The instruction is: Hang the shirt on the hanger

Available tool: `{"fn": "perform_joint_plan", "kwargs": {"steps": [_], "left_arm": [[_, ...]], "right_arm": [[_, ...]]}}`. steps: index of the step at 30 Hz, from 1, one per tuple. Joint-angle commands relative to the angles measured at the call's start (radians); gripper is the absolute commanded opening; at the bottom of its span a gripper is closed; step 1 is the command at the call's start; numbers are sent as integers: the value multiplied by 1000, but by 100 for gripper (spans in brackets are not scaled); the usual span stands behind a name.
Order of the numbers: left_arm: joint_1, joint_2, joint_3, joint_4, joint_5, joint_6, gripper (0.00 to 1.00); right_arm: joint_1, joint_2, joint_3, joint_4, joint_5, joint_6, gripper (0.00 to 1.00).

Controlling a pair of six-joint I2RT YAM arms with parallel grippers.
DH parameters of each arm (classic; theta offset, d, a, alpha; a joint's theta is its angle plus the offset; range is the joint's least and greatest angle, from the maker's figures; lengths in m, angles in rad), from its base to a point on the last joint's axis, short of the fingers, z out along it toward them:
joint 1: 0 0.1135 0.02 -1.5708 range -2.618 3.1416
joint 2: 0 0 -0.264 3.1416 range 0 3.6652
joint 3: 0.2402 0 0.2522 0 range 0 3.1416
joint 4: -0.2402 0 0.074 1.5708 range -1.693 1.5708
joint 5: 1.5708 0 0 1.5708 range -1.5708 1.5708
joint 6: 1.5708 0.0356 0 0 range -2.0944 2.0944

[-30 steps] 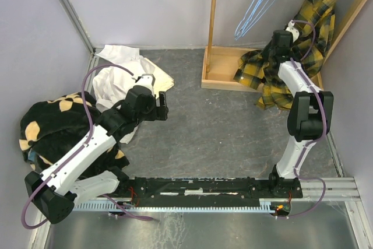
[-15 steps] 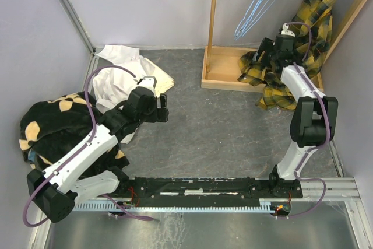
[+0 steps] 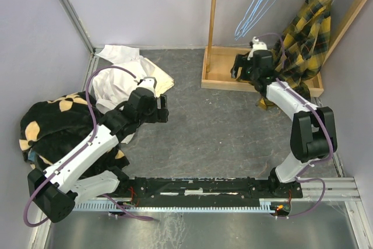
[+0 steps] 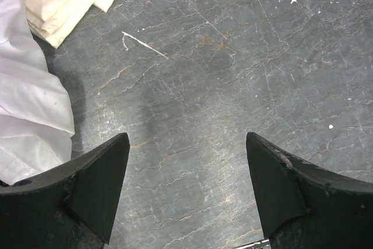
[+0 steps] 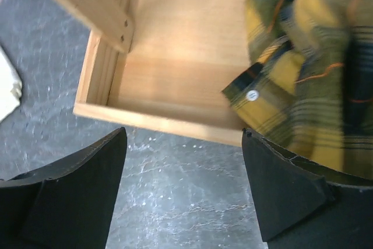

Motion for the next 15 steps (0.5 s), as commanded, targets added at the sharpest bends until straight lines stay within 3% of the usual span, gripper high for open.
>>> {"fn": "perform_joint_plan", "kwargs": {"steps": [1, 4, 9, 15], "left_arm": [[4, -23, -19, 48, -13, -14, 87], [6, -22, -42, 65, -2, -19, 87], [6, -15, -48, 64, 34, -19, 87], [5, -54, -64, 57, 32, -22, 86]], "right_arm": [[79, 3, 12, 53, 73, -95, 87], [109, 54, 48, 38, 39, -109, 83], [135, 137, 106, 36, 33, -73, 56], [170, 297, 279, -44, 66, -31, 55]]}}
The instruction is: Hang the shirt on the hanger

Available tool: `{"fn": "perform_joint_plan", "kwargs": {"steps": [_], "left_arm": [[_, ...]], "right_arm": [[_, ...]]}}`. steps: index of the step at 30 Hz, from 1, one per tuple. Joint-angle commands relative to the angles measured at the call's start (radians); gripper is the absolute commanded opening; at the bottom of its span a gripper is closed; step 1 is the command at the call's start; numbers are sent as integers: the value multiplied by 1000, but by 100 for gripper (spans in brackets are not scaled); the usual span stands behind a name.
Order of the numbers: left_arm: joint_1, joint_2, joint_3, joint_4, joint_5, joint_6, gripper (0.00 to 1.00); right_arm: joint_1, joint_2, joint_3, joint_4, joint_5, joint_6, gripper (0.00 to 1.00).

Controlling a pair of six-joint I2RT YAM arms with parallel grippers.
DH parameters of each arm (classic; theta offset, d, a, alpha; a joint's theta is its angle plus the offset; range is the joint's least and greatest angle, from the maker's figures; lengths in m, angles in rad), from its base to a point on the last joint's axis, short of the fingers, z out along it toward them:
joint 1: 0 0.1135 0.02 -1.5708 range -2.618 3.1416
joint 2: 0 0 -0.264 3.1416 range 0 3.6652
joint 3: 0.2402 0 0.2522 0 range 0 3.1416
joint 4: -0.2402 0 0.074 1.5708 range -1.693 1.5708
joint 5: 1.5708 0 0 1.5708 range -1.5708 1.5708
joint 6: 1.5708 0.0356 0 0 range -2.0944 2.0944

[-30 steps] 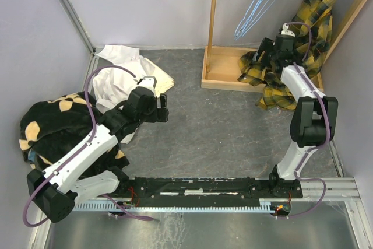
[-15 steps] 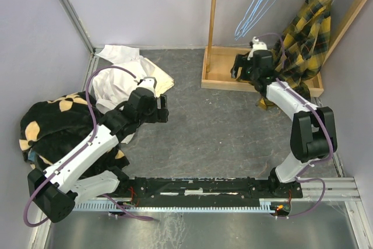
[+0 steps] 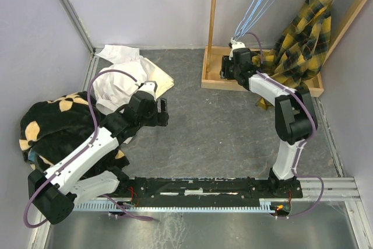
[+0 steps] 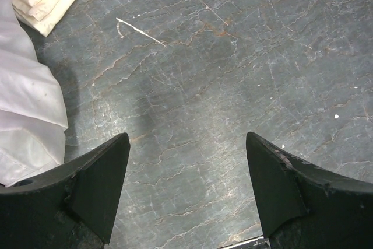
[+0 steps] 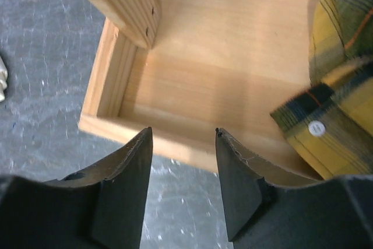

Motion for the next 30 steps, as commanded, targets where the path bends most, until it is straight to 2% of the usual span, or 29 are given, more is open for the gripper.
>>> {"fn": "perform_joint_plan", "kwargs": {"steps": [1, 8, 18, 21, 24, 26, 30], "left_arm": [[6, -43, -10, 35, 7, -22, 86], [6, -41, 1, 15, -7, -13, 86], [7, -68, 12, -14, -17, -10, 86], [7, -80, 6, -21, -23, -9, 86], [6, -84, 4, -21, -24, -7, 86], [8, -82, 7, -23, -24, -6, 86], [6, -90, 3, -22, -25, -9, 86]], "right_arm": [[34, 107, 171, -38, 34, 36, 56], [100, 250, 359, -161, 80, 64, 57], [165, 344, 452, -220, 93, 103, 57], [164, 319, 412, -164, 73, 114, 56], [165, 295, 382, -109, -12, 96, 57], [165, 255, 328, -14, -37, 75, 57], [161, 168, 208, 138, 18, 69, 58]]}}
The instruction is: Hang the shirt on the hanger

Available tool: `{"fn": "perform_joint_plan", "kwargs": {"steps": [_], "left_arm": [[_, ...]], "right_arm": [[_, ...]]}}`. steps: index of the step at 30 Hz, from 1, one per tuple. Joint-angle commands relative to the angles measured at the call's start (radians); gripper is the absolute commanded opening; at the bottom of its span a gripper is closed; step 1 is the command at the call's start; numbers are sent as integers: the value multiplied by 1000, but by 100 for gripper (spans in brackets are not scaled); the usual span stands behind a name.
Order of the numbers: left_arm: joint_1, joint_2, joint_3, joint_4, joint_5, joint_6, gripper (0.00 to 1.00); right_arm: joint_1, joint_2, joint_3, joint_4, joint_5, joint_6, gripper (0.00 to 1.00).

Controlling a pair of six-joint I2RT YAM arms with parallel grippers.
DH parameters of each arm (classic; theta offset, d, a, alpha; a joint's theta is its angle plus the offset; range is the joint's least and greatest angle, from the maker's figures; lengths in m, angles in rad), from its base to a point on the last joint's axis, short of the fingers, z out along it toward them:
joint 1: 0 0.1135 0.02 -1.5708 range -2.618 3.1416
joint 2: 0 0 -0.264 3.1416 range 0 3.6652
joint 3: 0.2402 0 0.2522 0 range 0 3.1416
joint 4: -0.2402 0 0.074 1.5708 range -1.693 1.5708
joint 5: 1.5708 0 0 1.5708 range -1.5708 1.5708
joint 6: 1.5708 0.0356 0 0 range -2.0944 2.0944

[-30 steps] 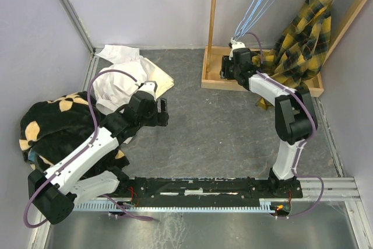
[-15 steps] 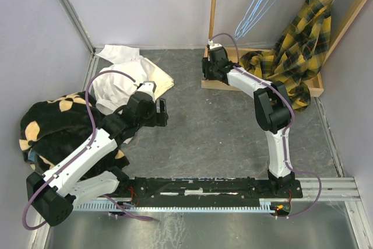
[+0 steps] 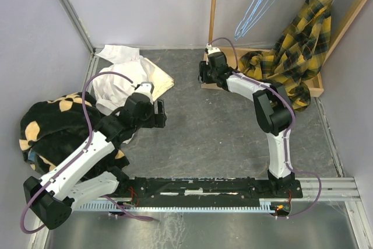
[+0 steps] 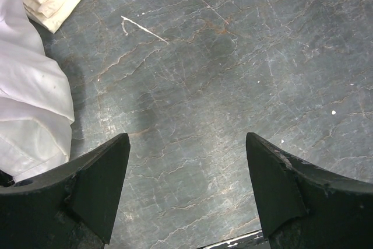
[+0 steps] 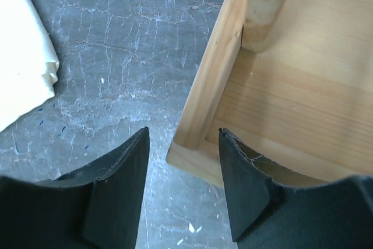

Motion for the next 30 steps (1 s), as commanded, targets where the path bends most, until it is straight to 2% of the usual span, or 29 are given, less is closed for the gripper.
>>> {"fn": "perform_joint_plan", "kwargs": {"steps": [1, 7, 11, 14, 16, 26, 30], "left_arm": [[4, -24, 12, 13, -21, -10, 86], [4, -27, 8, 13, -18, -5, 86], [5, -29, 7, 13, -15, -3, 86], [5, -30, 6, 13, -15, -3, 86], [5, -34, 2, 13, -15, -1, 86], [5, -47, 2, 9, -15, -1, 86], [5, -48, 2, 8, -15, -3, 86]], "right_arm": [[-6, -140, -80, 190, 48, -16, 56], [-14, -159, -95, 176, 215, 9, 46], [-14, -86, 69, -41, 328, 23, 43], [-15, 5, 225, -238, 366, 23, 45], [-15, 46, 278, -306, 367, 28, 46], [-15, 159, 373, -398, 267, 44, 46], [-15, 194, 402, -334, 3, -16, 53]]}}
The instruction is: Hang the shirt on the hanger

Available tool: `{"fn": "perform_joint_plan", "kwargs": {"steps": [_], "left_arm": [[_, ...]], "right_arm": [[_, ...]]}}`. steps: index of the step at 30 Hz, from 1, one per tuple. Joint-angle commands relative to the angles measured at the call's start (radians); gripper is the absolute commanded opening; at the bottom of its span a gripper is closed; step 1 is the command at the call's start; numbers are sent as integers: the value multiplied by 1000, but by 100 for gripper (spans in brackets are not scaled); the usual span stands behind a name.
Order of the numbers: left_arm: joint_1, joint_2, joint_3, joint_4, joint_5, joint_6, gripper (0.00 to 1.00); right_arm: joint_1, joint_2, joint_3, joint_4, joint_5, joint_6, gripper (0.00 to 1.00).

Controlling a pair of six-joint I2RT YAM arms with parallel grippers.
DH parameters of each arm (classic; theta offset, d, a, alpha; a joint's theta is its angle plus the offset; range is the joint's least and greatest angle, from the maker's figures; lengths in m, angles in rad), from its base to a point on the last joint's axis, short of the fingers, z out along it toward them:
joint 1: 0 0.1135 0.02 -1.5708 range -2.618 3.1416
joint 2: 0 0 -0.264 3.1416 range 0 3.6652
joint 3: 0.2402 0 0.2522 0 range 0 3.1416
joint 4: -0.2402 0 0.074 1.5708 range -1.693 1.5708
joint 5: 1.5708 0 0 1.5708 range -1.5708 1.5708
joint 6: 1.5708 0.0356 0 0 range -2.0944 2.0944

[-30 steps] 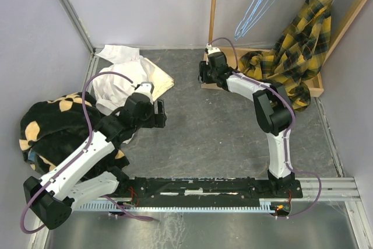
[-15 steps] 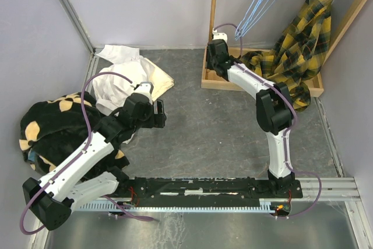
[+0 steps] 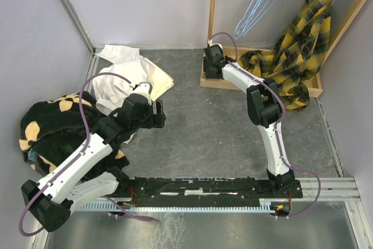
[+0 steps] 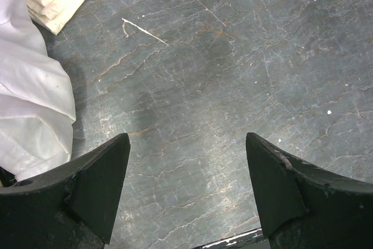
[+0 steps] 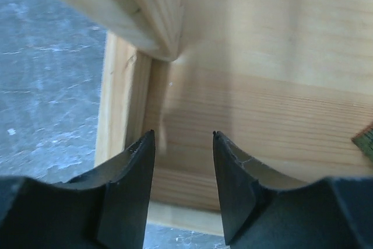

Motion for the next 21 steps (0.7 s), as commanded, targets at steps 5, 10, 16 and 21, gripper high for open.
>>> {"fn": "perform_joint_plan", "kwargs": {"steps": [5, 10, 16, 21], "left_arm": [[5, -13, 2, 22, -10, -1, 86], [5, -19, 3, 20, -12, -4, 86], [6, -23, 3, 19, -13, -5, 86], [5, -20, 3, 20, -7, -4, 86]], "right_arm": [[4, 92, 200, 2, -469, -78, 56], [47, 132, 264, -36, -481, -92, 57], [98, 126, 279, -38, -488, -117, 59], [134, 81, 266, -40, -482, -158, 63]]}}
